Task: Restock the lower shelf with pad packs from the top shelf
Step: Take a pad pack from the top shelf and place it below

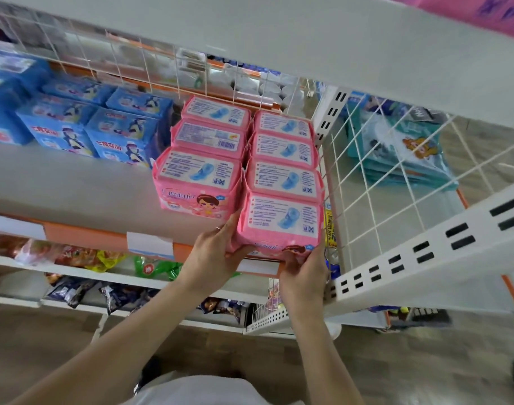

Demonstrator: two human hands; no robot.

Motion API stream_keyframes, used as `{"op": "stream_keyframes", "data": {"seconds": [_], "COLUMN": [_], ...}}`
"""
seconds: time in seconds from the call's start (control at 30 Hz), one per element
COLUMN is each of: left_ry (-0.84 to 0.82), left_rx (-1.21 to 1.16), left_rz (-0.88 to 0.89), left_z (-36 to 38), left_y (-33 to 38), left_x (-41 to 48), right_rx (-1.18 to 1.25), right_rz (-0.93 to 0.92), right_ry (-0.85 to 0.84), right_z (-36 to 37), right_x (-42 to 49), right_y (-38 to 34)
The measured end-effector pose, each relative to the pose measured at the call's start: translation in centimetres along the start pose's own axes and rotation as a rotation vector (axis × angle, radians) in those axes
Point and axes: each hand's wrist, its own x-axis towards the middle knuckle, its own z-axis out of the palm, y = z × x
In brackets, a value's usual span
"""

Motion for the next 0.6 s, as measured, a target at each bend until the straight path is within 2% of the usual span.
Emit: {"op": "stream_keyframes", "data": {"seconds": [0.2, 0.33, 0.4, 0.5, 0.6], "left_ry": [-0.003, 0.01, 0.003, 0.031, 0.026], "left_rx": [0.011, 0.12, 0.204, 0.259, 0.309], "left_rz": [-0.06, -0.148, -0.141, -0.037, -0.009], "left_z": [-1.8, -3.2, -3.7, -4.2, -5.0], "left_y": [0.9, 1.7, 2.2, 2.6, 2.4], "left_x": [0.5, -0.7, -1.3, -1.8, -2.0], "right_rx": [0.079, 0.129, 0.057, -0.1, -0.216], "right_rz": [0.018, -0.143, -0.248, -0.395, -0.446], "right_ry": [-0.006, 0.087, 0.148, 0.194, 0.199], "right_z": [-0.6, -0.3, 0.1, 0.5, 0.6], "right_x": [-0.7, -2.3, -2.7, -2.9, -3.1], "right_y": [-0.3, -0.8, -1.3, -2.0, -2.8]}}
